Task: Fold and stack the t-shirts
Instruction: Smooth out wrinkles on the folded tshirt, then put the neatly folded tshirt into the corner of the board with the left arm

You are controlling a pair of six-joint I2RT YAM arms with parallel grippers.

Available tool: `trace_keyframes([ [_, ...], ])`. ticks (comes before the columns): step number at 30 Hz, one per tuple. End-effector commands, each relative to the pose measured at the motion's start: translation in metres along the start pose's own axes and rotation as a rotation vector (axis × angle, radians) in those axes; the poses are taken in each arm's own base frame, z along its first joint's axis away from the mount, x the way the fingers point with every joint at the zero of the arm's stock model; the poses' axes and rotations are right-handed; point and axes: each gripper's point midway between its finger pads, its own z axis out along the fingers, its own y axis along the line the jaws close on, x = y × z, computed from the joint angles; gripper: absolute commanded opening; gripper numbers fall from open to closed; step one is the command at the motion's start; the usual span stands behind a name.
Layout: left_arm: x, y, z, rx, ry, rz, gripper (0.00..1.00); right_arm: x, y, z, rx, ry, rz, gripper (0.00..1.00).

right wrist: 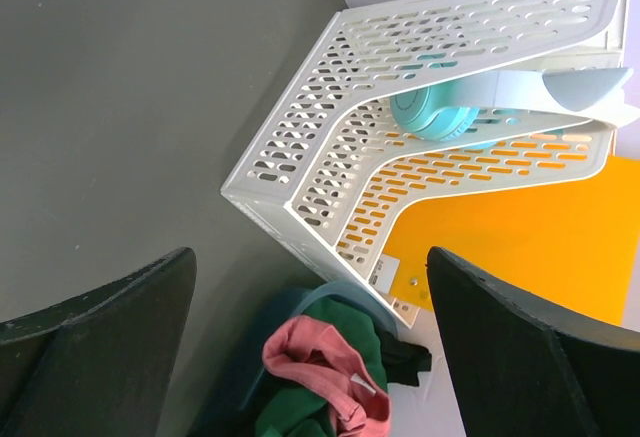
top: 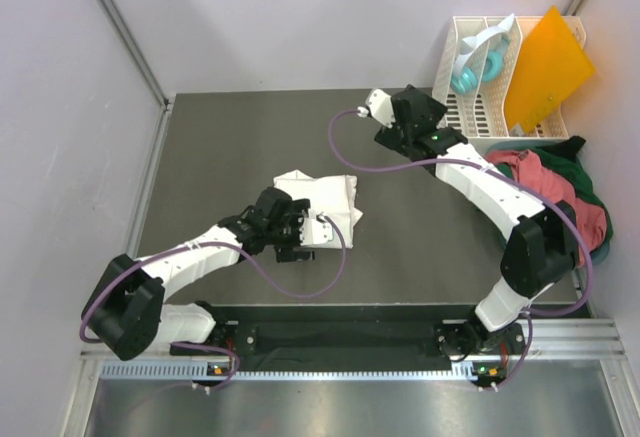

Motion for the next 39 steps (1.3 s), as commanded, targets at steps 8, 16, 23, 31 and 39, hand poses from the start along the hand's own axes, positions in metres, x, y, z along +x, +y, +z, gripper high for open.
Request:
trace_keyframes([
  [8, -0.031, -0.019, 0.009, 0.140, -0.132, -0.019, 0.97, -0.030, -0.032, -0.011, 0.079, -0.080, 0.048, 0.98],
  [16, -0.026, 0.001, 0.030, 0.002, -0.093, 0.037, 0.90, -0.036, -0.032, -0.008, 0.071, -0.092, 0.054, 0.98],
  [23, -0.017, 0.001, 0.038, 0.031, -0.029, 0.036, 0.00, -0.048, -0.042, -0.008, 0.087, -0.114, 0.067, 0.98],
  [31, -0.014, 0.003, 0.038, 0.008, -0.020, 0.039, 0.00, -0.060, -0.052, -0.009, 0.105, -0.137, 0.075, 0.99],
  [39, 0.029, 0.011, 0.048, -0.069, 0.160, 0.025, 0.00, -0.066, -0.054, -0.007, 0.111, -0.147, 0.074, 0.99],
])
